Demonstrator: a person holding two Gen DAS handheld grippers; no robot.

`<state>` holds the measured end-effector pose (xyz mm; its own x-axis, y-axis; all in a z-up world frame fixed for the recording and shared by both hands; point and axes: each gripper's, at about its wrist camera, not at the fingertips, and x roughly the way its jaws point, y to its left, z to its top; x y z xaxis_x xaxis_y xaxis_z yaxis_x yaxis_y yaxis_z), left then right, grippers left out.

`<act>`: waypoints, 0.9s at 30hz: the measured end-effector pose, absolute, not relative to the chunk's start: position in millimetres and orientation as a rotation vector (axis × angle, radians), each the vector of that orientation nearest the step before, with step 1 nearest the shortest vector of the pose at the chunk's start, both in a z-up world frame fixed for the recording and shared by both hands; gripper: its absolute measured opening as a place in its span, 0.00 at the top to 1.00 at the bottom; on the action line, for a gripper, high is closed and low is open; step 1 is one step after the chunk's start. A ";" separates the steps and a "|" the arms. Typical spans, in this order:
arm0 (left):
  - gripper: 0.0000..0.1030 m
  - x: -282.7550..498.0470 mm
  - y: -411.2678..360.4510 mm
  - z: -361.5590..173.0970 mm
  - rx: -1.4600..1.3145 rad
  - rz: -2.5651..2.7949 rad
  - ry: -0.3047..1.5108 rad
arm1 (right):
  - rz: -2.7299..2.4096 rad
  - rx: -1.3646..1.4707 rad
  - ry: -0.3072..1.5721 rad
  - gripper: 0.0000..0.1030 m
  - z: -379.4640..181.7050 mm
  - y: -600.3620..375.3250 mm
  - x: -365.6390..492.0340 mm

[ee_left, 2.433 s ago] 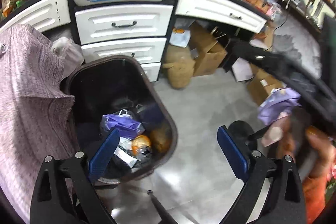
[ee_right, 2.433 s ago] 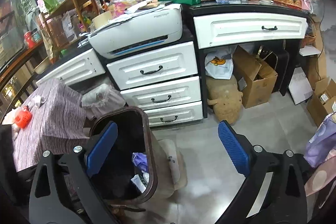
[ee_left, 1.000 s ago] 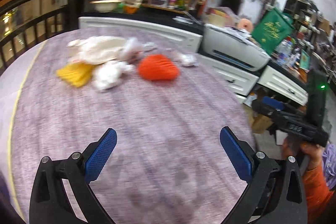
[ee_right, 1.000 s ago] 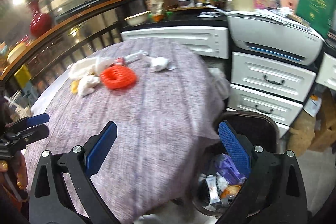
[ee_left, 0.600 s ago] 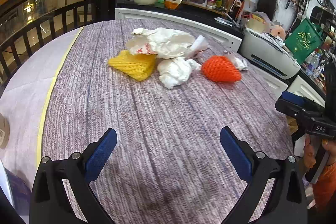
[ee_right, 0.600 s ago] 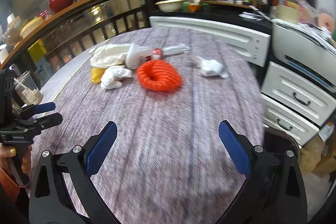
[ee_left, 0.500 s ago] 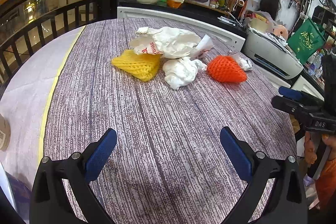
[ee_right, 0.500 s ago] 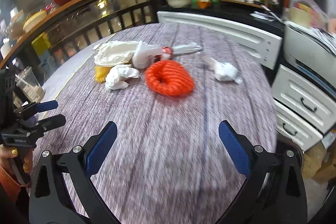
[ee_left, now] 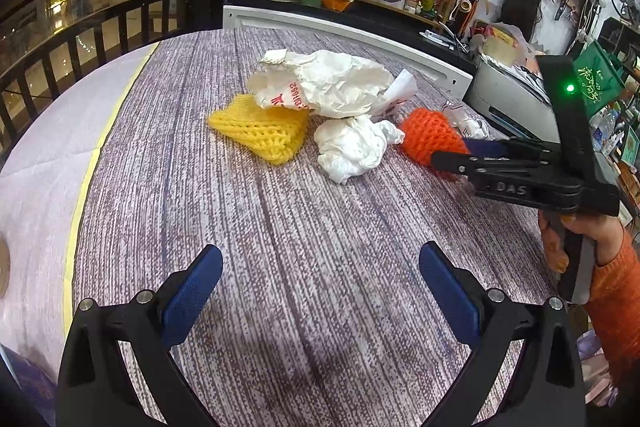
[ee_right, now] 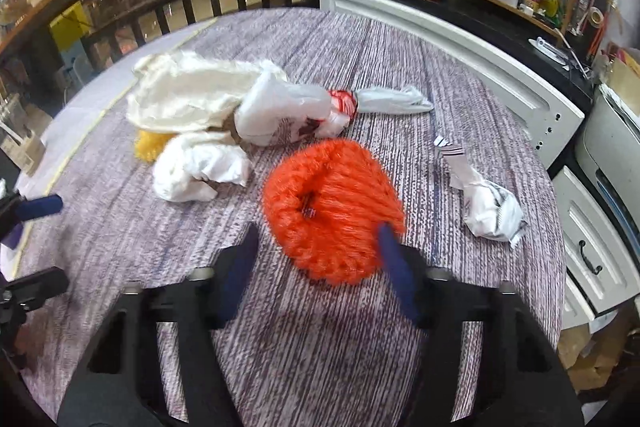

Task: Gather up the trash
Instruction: 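Grasp the orange mesh net with the right gripper while the left grasps the white tissue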

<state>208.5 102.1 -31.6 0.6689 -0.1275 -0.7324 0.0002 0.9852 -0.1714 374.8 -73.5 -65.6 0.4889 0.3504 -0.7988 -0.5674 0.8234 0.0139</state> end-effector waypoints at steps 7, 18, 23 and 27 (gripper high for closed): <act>0.06 234.8 91.1 -33.9 -0.153 -0.081 0.844 | 0.551 -0.237 0.862 0.75 -60.3 -84.4 366.6; 0.14 285.0 64.9 -41.5 -0.104 -0.076 0.875 | 0.573 -0.162 0.831 0.75 -41.5 -121.6 324.0; 0.20 301.7 61.1 -46.8 -0.088 -0.047 0.899 | 0.579 -0.146 0.819 0.75 -35.9 -134.4 311.7; 0.34 310.2 61.1 -51.7 -0.069 -0.018 0.922 | 0.581 -0.135 0.813 0.75 -35.4 -141.6 303.9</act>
<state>310.2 61.1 -51.7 0.6046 -0.0447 -0.7953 -0.0143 0.9977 -0.0669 303.9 -141.6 -35.4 0.5419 0.4369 -0.7180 -0.5374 0.8369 0.1037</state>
